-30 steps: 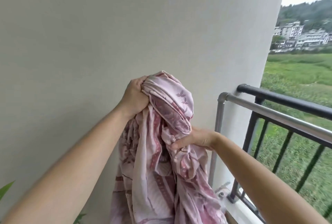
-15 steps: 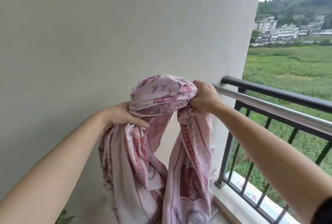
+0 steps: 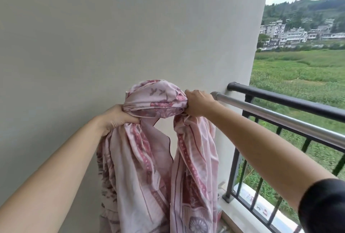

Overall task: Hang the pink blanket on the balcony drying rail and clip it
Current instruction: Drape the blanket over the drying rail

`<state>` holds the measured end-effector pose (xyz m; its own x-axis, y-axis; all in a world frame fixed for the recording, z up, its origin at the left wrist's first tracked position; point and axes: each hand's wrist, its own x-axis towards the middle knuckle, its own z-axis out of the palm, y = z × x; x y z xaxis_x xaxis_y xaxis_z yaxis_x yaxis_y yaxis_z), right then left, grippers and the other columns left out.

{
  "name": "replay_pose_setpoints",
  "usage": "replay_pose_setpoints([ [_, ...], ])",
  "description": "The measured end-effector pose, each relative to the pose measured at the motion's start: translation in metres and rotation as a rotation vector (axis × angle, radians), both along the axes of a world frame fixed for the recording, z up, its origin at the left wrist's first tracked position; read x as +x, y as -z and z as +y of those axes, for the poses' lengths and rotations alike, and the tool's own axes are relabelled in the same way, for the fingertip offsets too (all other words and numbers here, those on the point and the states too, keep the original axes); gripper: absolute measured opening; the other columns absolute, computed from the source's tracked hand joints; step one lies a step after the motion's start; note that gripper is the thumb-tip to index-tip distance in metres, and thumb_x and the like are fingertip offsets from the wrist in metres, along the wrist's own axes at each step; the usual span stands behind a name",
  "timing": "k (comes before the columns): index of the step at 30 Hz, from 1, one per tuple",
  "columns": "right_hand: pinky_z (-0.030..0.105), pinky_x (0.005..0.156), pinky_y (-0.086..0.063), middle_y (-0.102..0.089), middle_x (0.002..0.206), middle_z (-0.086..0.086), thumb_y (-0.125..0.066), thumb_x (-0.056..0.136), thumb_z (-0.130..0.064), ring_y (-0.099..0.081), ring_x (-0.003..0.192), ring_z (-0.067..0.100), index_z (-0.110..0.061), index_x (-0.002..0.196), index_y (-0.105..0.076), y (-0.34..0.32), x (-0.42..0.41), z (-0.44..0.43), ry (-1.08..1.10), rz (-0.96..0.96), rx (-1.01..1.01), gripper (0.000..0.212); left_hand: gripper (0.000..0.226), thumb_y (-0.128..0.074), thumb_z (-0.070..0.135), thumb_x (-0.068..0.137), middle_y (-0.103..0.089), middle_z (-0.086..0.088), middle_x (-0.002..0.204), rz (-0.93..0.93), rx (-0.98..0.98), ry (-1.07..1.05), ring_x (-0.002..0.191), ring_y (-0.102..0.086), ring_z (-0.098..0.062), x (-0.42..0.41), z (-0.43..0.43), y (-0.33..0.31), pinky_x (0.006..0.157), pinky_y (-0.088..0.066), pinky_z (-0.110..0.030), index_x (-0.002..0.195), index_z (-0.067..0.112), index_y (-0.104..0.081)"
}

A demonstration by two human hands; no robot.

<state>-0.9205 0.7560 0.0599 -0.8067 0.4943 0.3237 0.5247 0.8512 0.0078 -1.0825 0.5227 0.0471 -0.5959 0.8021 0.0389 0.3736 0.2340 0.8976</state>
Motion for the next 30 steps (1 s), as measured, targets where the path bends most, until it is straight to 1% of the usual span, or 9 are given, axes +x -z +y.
replay_pose_setpoints([
  [3,0.035,0.067,-0.041,-0.059,0.108,0.018,-0.053,0.088,-0.015,-0.062,0.095,0.038,-0.008,0.109,-0.048,-0.005,-0.032,0.013,-0.033,0.21,-0.211,0.022,0.045,-0.085,0.023,0.052,-0.076,-0.003,0.096,0.12,0.0,-0.197,0.098,-0.07,-0.024,-0.015,0.015,-0.014,0.092,-0.054,-0.04,0.095,0.016,-0.077],
  [5,0.034,0.066,-0.038,-0.058,0.105,0.018,-0.052,0.086,-0.009,-0.057,0.088,0.034,-0.008,0.1,-0.046,-0.009,-0.054,0.026,-0.086,0.394,-0.335,0.015,0.044,-0.082,0.034,0.064,-0.074,-0.01,0.102,0.426,-0.056,-0.423,0.099,-0.068,-0.031,-0.023,0.031,-0.023,0.081,-0.054,-0.036,0.103,0.017,-0.074],
  [8,0.029,0.059,-0.032,-0.052,0.099,0.011,-0.051,0.087,-0.012,-0.046,0.077,0.023,-0.013,0.094,-0.044,-0.018,-0.083,0.045,-0.138,0.655,-0.484,0.01,0.031,-0.065,0.038,0.072,-0.071,-0.016,0.097,0.803,-0.028,-0.684,0.09,-0.066,-0.042,-0.024,0.056,-0.033,0.066,-0.043,-0.031,0.096,0.019,-0.069],
  [11,0.026,0.059,-0.035,-0.041,0.092,-0.002,-0.051,0.094,-0.017,-0.043,0.075,0.01,-0.02,0.089,-0.04,-0.026,-0.103,0.065,-0.192,0.85,-0.588,0.012,0.031,-0.054,0.037,0.068,-0.07,-0.015,0.087,0.918,0.048,-0.751,0.082,-0.065,-0.044,-0.028,0.08,-0.037,0.062,-0.039,-0.03,0.091,0.018,-0.063],
  [15,0.04,0.072,-0.048,-0.044,0.107,0.013,-0.063,0.082,-0.009,-0.052,0.083,0.033,-0.007,0.104,-0.044,-0.04,-0.101,0.095,-0.202,0.637,-0.296,0.029,0.029,-0.057,0.033,0.074,-0.07,-0.015,0.093,0.929,0.016,-0.783,0.087,-0.064,-0.044,-0.036,0.106,-0.038,0.064,-0.039,-0.032,0.097,0.016,-0.063],
  [17,0.049,0.074,-0.052,-0.046,0.113,0.02,-0.061,0.081,0.001,-0.059,0.088,0.04,-0.003,0.109,-0.045,-0.051,-0.096,0.107,-0.2,0.534,-0.161,0.032,0.031,-0.057,0.032,0.076,-0.07,-0.017,0.097,0.926,-0.012,-0.776,0.09,-0.064,-0.045,-0.037,0.116,-0.037,0.065,-0.041,-0.034,0.101,0.015,-0.063],
  [22,0.043,0.066,-0.045,-0.057,0.117,0.018,-0.055,0.093,-0.007,-0.066,0.097,0.041,-0.006,0.125,-0.045,-0.082,-0.06,0.128,-0.034,0.243,0.342,0.034,0.036,-0.058,0.037,0.077,-0.069,-0.015,0.102,0.943,-0.022,-0.72,0.093,-0.063,-0.043,-0.021,0.142,-0.043,0.066,-0.041,-0.035,0.106,0.015,-0.059],
  [25,0.044,0.072,-0.049,-0.062,0.114,0.019,-0.047,0.097,-0.003,-0.066,0.101,0.039,-0.008,0.127,-0.041,-0.094,-0.03,0.132,0.146,0.2,0.303,0.031,0.035,-0.062,0.034,0.076,-0.068,-0.016,0.101,0.982,-0.011,-0.659,0.089,-0.064,-0.042,0.005,0.159,-0.05,0.065,-0.04,-0.034,0.104,0.013,-0.056],
  [30,0.045,0.068,-0.049,-0.062,0.108,0.024,-0.053,0.091,0.003,-0.062,0.101,0.041,-0.005,0.121,-0.04,-0.085,0.037,0.134,0.285,0.412,-0.118,0.034,0.031,-0.065,0.03,0.074,-0.069,-0.013,0.095,1.011,0.029,-0.504,0.083,-0.066,-0.038,0.065,0.18,-0.053,0.06,-0.038,-0.031,0.099,0.013,-0.055],
])
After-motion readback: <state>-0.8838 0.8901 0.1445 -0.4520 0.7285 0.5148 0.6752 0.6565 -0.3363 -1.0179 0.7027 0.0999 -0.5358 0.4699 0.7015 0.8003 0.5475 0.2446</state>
